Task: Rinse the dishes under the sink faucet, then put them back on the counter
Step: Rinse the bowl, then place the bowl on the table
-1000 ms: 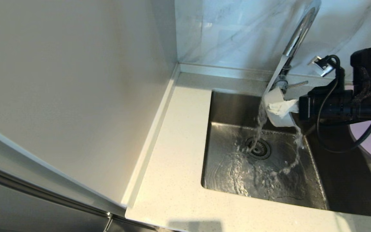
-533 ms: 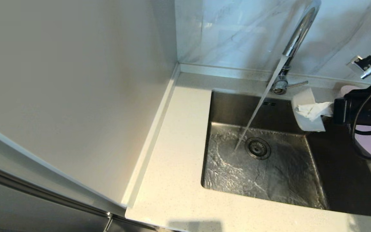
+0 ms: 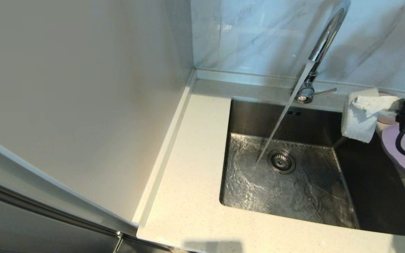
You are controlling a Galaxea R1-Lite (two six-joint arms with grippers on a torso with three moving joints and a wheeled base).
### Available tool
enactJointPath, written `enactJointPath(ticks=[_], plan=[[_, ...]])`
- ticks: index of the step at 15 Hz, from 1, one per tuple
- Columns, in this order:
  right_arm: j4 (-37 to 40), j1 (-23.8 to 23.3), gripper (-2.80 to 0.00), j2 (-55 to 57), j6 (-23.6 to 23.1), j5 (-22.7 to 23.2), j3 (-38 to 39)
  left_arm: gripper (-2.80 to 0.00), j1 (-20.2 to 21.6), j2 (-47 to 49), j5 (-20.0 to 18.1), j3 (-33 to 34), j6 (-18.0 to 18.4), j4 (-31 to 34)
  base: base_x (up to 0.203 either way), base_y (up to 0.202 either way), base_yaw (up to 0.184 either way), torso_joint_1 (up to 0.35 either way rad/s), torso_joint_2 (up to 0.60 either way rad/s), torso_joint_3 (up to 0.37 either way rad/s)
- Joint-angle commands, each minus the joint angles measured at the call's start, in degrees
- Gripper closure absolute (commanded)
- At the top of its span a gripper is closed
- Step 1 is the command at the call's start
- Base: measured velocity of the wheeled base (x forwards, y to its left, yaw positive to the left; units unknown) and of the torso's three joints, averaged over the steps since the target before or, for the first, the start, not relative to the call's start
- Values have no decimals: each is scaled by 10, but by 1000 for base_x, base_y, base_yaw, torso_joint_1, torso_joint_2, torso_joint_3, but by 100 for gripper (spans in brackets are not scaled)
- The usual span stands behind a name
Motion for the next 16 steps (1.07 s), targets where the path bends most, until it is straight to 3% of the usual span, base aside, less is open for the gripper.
enactJointPath(ticks=[1, 4, 6, 8, 16], plan=[[-178, -52, 0, -11, 263, 58, 47, 0, 0, 0, 0, 0, 0, 0, 0, 0, 0, 0, 0, 0], [-411, -106, 0, 38, 490, 123, 88, 0, 0, 0, 0, 0, 0, 0, 0, 0, 0, 0, 0, 0], [-561, -119, 0, 85, 604, 139, 118, 0, 0, 0, 0, 0, 0, 0, 0, 0, 0, 0, 0, 0], [-630, -122, 0, 117, 692, 144, 142, 0, 0, 0, 0, 0, 0, 0, 0, 0, 0, 0, 0, 0], [-632, -121, 0, 92, 692, 206, 148, 0, 0, 0, 0, 0, 0, 0, 0, 0, 0, 0, 0, 0]])
